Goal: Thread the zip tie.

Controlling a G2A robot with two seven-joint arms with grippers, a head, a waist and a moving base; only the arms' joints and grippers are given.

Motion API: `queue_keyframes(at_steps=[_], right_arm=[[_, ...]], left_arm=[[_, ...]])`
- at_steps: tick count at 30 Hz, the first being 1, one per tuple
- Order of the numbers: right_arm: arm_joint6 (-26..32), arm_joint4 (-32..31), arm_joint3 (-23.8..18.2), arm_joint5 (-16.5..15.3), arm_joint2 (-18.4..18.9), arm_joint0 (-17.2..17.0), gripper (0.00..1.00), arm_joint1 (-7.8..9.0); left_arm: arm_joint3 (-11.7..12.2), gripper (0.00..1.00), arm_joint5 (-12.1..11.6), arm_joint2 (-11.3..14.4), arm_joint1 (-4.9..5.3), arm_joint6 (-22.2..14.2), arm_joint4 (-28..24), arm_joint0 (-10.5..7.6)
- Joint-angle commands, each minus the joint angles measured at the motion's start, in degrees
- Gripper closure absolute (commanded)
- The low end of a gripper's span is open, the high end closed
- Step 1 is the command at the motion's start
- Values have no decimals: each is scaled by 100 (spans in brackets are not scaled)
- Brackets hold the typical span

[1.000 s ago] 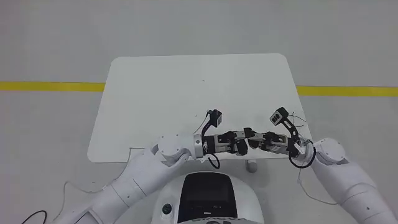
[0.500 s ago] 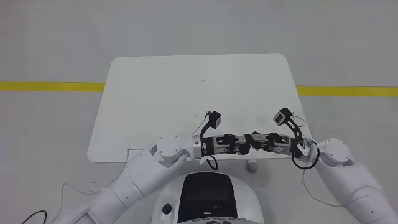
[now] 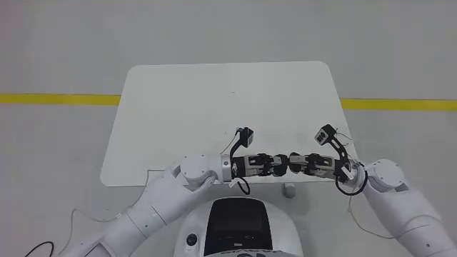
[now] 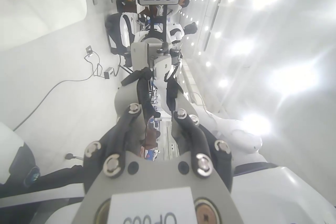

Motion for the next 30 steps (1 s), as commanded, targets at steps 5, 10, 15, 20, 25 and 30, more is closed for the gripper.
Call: queue_keyframes(at_steps=[5, 10, 15, 20, 25, 30], right_arm=[[50, -21, 9, 13, 42, -32, 100, -12], [98, -51, 19, 32, 60, -35, 100, -23], [152, -68, 22, 48, 74, -30, 100, -37], [199, -61, 34, 28, 88, -29, 100, -51], [234, -38, 32, 6, 114, -45, 100, -64], [266, -19, 17, -4, 131, -62, 100, -77]], left_arm=[[31, 85, 25, 37, -13, 27, -7, -28], [50, 87, 49, 60, -24, 50, -27, -50], [72, 91, 69, 78, -32, 64, -44, -70], [78, 93, 80, 89, -36, 72, -48, -80], [86, 93, 86, 100, -39, 65, -52, -90], [95, 94, 92, 110, -42, 46, -55, -102]])
